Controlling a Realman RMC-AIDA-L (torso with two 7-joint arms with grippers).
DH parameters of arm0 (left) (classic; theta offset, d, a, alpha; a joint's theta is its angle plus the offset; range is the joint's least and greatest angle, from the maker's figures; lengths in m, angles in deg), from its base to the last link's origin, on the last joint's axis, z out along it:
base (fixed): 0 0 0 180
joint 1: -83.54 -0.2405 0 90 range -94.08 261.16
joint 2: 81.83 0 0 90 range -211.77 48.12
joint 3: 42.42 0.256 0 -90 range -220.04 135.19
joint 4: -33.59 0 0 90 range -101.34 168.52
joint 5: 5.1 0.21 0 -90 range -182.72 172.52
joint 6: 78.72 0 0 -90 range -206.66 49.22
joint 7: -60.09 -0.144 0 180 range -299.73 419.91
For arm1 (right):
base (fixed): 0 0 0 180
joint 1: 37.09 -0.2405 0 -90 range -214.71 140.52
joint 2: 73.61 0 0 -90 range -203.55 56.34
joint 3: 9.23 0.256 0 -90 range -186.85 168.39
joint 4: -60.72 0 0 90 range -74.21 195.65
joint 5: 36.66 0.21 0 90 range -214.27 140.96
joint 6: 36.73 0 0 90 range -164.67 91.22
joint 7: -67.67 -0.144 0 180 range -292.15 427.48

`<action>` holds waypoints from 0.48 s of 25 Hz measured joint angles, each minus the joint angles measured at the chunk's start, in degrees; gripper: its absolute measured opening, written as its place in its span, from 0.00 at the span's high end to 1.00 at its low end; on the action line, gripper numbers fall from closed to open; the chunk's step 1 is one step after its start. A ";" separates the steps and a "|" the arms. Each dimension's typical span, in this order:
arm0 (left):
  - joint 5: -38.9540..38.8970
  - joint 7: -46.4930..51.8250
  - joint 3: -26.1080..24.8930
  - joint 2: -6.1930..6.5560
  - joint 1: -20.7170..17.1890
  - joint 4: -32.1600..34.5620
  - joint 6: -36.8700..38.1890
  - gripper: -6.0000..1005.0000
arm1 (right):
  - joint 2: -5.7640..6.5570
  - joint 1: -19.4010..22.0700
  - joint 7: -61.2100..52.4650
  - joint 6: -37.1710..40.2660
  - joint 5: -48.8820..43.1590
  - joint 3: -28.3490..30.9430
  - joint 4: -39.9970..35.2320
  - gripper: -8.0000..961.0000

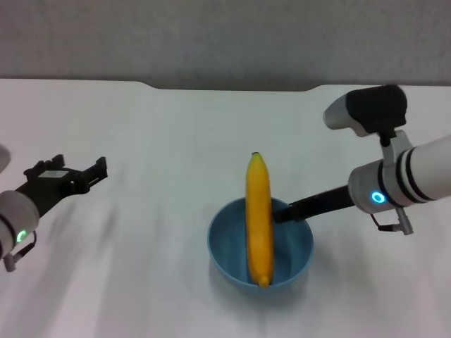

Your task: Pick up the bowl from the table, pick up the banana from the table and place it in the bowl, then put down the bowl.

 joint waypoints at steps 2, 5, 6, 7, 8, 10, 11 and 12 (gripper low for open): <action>-0.03 0.18 -2.06 0.06 0.08 1.88 -2.85 0.12 | 0.01 2.73 0.33 -0.72 0.00 0.01 -4.64 0.52; -0.10 1.00 -5.04 0.08 0.03 4.17 -6.78 0.12 | 0.12 6.47 1.04 -2.68 -0.01 0.54 -10.93 0.45; -0.10 1.25 -6.01 0.10 -0.15 4.88 -8.07 0.12 | 0.18 7.57 1.43 -3.47 -0.02 0.77 -12.56 0.42; -0.11 1.40 -6.74 0.12 -0.28 5.37 -9.04 0.12 | 0.25 8.44 1.85 -4.06 -0.03 0.90 -13.75 0.38; -0.11 1.39 -7.43 0.14 -0.37 5.87 -10.09 0.12 | 0.28 9.17 2.34 -4.32 -0.03 1.20 -14.71 0.34; -0.08 1.23 -9.25 0.17 -0.48 7.46 -12.80 0.13 | 0.33 10.89 3.85 -4.40 -0.09 2.43 -16.45 0.26; -0.06 1.10 -10.20 0.19 -0.42 8.51 -14.45 0.13 | 0.28 11.66 4.69 -4.31 -0.09 3.22 -17.07 0.22; -0.05 1.02 -10.91 0.19 -0.34 9.47 -15.99 0.13 | 0.23 12.56 5.71 -4.15 -0.01 4.28 -17.70 0.18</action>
